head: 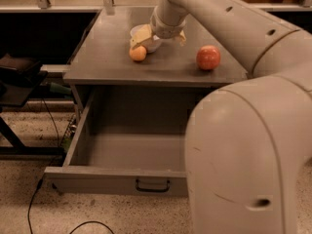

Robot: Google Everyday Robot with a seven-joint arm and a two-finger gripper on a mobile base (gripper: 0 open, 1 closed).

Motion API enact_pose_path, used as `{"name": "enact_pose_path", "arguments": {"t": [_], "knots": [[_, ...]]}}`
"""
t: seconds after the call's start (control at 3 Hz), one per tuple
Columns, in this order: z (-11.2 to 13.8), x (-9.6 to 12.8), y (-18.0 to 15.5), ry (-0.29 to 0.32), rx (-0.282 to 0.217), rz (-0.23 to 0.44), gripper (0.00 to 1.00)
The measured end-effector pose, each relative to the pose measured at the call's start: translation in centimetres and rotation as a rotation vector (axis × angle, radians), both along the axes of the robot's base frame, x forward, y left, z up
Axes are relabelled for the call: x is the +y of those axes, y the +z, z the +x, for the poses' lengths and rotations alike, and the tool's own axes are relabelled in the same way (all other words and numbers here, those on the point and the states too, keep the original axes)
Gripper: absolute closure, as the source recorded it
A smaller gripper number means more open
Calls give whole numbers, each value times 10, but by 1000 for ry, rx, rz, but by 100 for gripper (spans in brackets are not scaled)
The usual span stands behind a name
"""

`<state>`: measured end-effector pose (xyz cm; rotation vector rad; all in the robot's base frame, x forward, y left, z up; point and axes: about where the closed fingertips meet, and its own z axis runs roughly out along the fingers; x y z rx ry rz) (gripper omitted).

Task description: Place orange into top drawer

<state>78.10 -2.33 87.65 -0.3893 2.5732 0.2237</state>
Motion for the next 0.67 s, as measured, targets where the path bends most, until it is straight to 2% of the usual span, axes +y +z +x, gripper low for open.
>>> {"name": "enact_pose_path", "arguments": {"t": [0.33, 0.67], "knots": [[9, 8, -6, -18, 63, 30, 0], [12, 19, -6, -13, 94, 55, 0]]}}
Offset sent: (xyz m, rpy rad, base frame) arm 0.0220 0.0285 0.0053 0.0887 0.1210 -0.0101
